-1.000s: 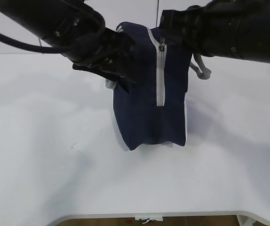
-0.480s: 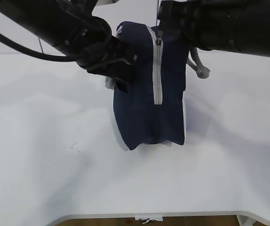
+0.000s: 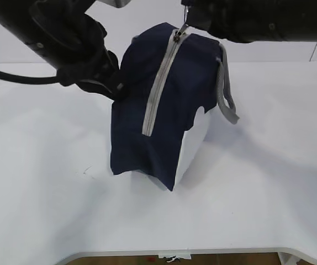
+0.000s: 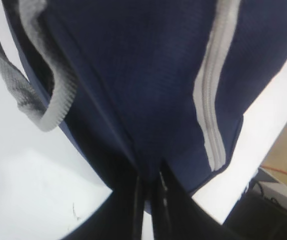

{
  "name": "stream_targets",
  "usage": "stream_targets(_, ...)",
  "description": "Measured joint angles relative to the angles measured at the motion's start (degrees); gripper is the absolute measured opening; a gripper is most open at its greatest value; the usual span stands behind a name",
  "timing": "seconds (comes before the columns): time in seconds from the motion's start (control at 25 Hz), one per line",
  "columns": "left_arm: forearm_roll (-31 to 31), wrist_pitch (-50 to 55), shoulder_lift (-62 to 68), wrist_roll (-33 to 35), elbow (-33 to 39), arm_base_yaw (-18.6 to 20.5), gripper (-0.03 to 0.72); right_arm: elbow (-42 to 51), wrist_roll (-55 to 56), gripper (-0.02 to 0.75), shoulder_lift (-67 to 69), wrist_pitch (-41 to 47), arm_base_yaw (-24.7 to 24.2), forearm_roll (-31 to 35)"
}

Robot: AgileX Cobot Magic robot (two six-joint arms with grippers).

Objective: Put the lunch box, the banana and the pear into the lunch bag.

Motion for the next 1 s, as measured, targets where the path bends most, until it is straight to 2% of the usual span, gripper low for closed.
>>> stream_targets(0.64,3.26,10.06,-1.71,1.55,0.0,-0.09,-0.003,-10.92,0.0,0.001,8.29,10.52,-1.39,-7.24)
stream_targets(1.0,5.4,13.59,-1.8,1.64,0.0,-0.09,-0.003,-15.85,0.0,0.001,13.51,12.46,-4.33,-8.01)
